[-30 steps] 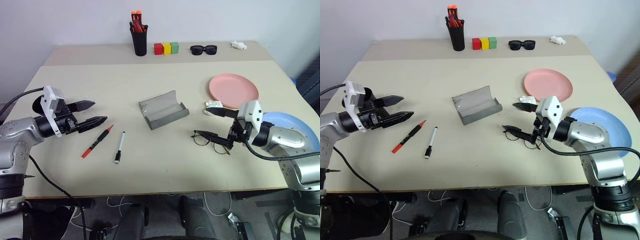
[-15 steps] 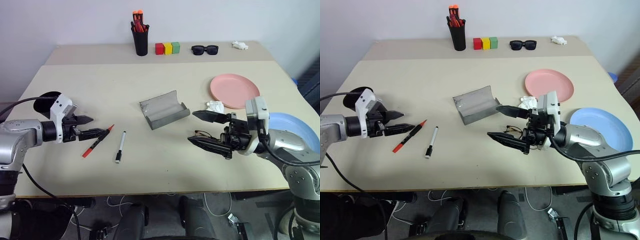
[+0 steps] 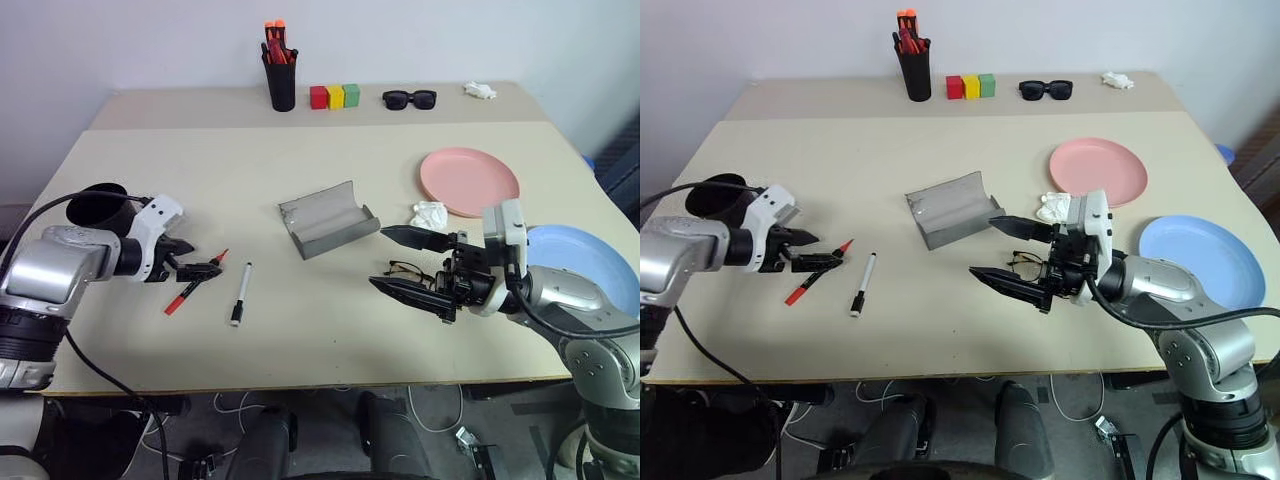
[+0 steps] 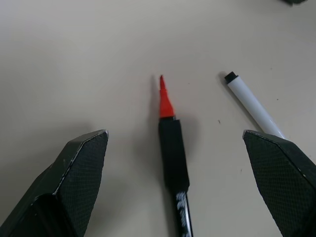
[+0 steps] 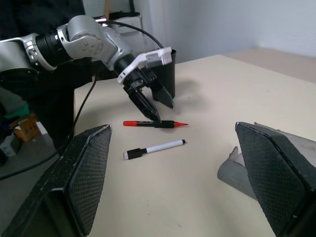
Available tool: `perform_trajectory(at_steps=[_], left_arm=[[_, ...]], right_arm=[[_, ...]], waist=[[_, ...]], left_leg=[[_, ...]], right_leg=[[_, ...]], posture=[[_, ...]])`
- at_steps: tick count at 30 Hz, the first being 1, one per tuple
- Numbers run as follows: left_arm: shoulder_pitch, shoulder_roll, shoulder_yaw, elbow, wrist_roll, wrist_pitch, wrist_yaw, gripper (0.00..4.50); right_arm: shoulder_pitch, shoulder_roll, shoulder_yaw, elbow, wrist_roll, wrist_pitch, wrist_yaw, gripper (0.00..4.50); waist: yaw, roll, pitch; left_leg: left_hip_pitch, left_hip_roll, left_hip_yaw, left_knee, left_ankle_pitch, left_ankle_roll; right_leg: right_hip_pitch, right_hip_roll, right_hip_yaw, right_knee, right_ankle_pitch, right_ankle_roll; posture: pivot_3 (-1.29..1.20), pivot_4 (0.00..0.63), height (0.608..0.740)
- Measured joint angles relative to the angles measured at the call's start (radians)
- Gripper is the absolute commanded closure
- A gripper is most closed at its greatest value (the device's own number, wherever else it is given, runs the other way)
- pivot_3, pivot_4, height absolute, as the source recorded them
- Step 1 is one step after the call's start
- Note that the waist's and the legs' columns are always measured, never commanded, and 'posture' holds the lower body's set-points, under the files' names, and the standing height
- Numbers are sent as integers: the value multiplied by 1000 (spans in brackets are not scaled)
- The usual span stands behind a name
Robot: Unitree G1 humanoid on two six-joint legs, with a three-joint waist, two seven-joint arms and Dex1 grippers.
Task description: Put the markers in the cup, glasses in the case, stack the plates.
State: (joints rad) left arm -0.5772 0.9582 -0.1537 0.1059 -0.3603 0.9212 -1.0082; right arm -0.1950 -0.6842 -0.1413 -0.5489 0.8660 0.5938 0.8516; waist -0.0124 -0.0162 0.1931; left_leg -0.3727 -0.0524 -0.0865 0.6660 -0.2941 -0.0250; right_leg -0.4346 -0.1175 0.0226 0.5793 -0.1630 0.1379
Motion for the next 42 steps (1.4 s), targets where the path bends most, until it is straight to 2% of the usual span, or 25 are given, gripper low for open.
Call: perform_trajectory(at_steps=[5,8,15,18,22,27,32,37,42], left_arm=[[-34,0,-74,29,36,10,-54,0],[-39,17,-94,30,56,12,-78,840],[-34,15,-95,50,92,-14,-80,4431],[-34,-5,-82,62,96,-34,-72,4474],[-36,-58,-4,100,85,-70,-27,4474],[-39,-148,223,69,-2,-274,17,4474],[-54,-195,385,-3,-141,-275,32,4474],[-53,-199,470,-70,-197,-284,89,4474],[-39,-198,609,-124,-236,-320,195,4474]], right_arm=[[14,-3,-5,-2,-16,-5,-12,427],[27,-4,-8,-4,-27,-11,-19,385],[30,-7,-28,-7,-39,-18,-23,385],[29,-7,-28,-7,-40,-18,-23,385],[28,-7,-27,-7,-40,-19,-21,385],[13,-7,-24,-2,-49,-23,-16,385],[-10,-6,-14,17,-63,-32,3,385],[-41,-2,8,55,-73,-36,21,385],[-62,-1,17,76,-81,-42,38,385]], waist=[[-2,0,0],[-3,0,0],[-1,0,0],[2,0,0],[3,0,0],[2,0,0],[-1,0,0],[-1,0,0],[-2,0,0]], left_leg=[[0,0,0,0,0,0],[0,0,0,0,0,0],[0,0,0,0,0,0],[0,0,0,0,0,0],[0,0,0,1,0,0],[0,0,0,1,0,0],[0,0,0,1,0,0],[0,0,0,1,0,0],[0,0,0,0,0,0]], right_leg=[[0,0,0,0,0,0],[0,0,0,0,0,0],[0,0,0,0,0,0],[0,0,0,0,0,0],[0,0,0,0,0,0],[0,0,0,0,0,0],[0,0,0,0,0,0],[0,0,0,0,0,0],[0,0,0,0,0,0]], posture=[[0,150,740],[0,150,740],[0,150,740],[0,150,740],[0,150,740],[0,150,740],[0,150,740],[0,150,740],[0,150,740]])
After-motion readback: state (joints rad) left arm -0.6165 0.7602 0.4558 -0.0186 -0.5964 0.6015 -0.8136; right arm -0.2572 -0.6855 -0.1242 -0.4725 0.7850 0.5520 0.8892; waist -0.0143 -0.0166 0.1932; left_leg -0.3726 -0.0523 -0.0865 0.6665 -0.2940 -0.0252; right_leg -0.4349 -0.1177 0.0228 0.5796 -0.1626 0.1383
